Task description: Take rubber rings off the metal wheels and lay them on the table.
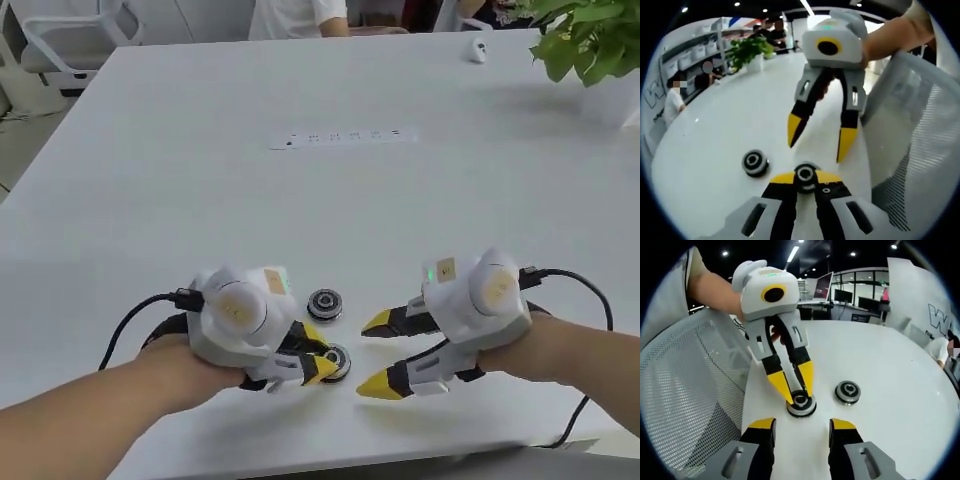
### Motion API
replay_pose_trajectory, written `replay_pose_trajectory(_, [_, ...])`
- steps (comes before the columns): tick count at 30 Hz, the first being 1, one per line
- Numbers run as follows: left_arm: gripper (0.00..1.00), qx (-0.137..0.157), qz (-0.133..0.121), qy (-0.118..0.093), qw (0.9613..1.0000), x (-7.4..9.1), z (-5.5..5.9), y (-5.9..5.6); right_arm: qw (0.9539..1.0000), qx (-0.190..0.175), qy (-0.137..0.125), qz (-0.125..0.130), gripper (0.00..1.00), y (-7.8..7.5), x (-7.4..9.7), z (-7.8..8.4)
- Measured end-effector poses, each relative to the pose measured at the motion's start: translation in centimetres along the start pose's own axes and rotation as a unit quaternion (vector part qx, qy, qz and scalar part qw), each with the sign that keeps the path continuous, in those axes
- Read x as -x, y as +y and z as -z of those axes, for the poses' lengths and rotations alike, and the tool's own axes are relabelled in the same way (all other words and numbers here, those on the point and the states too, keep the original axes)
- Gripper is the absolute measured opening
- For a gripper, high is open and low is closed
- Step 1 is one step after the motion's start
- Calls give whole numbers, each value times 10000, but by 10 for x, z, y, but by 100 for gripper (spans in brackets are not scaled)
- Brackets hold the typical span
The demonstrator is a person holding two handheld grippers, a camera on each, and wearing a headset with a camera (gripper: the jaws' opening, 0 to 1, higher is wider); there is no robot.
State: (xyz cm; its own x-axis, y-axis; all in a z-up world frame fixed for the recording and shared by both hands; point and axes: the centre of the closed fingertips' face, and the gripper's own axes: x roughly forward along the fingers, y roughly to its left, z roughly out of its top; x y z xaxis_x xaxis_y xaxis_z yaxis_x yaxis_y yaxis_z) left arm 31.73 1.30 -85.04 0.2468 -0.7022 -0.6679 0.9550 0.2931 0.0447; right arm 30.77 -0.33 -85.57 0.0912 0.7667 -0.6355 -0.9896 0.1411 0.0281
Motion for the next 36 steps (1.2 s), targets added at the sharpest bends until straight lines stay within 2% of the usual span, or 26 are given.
replay_pose_trajectory(7, [14, 49, -54, -38, 10000, 0, 0, 1, 10000, -1, -15, -51, 37, -2, -2, -3])
replay_pose_trajectory(17, [14, 119, -118, -98, 9998, -1, 0, 1, 9997, 53, 57, -251, 33, 3, -13, -7])
replay_pose_trajectory(28, [14, 151, -157, -141, 9997, -1, 0, 1, 9994, -166, 103, -301, 31, 2, -23, -5])
replay_pose_trajectory(36, [13, 172, -179, -152, 9996, -1, 0, 1, 9990, -340, 16, -282, 28, 3, -25, -8])
